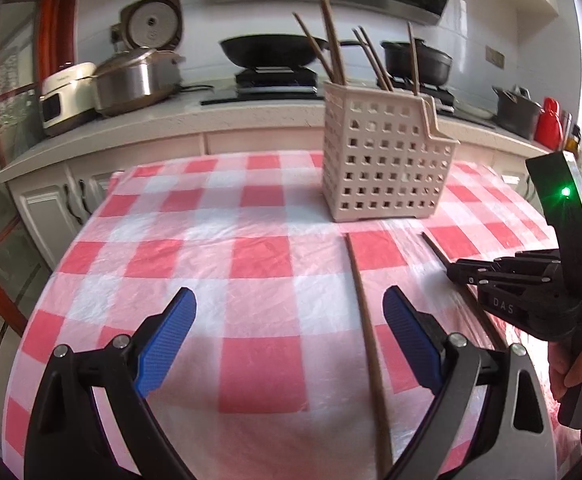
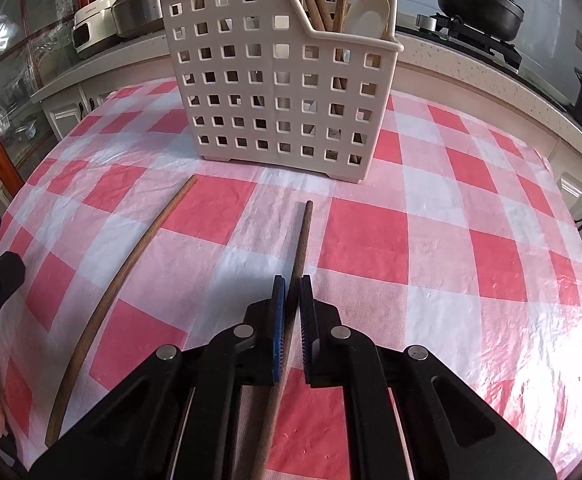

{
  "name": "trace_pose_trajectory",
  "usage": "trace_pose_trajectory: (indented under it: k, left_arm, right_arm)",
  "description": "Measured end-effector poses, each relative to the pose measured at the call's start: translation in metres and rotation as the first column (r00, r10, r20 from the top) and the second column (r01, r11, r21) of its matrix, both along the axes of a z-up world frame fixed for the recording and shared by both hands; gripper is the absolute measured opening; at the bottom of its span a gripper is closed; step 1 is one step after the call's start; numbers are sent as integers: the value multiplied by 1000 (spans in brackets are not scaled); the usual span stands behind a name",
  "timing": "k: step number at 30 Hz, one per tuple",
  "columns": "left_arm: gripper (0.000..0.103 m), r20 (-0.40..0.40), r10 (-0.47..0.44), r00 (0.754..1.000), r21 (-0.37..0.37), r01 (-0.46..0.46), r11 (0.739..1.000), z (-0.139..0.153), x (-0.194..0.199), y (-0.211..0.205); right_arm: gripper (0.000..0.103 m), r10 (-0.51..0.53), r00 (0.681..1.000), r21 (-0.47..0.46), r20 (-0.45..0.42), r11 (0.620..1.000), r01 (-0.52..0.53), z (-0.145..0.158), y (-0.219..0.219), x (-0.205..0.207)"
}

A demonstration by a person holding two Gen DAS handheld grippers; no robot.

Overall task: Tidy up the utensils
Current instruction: 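Grasp a wooden chopstick with the right tool while the left tool grasps another, then lift both held chopsticks upright and carry them over the basket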

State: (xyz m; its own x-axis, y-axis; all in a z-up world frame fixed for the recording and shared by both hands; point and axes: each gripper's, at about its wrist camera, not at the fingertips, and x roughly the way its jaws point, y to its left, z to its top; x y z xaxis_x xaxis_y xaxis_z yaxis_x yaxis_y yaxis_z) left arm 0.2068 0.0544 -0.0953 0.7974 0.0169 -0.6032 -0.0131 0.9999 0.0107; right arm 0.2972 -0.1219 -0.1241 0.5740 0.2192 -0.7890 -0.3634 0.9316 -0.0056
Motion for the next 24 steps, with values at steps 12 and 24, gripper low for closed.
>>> trace_pose_trajectory:
  k: [12, 24]
  left_arm:
    - [44, -234, -99, 967, -8, 100, 995, -41, 70, -39]
    - [6, -239, -146, 960, 74, 167, 983, -41, 81, -58]
  right_arm:
    - [6, -10, 1000, 46, -9, 999, 10, -1, -19, -10]
    - [6, 8, 1000, 48, -11, 999, -8, 0, -20, -10]
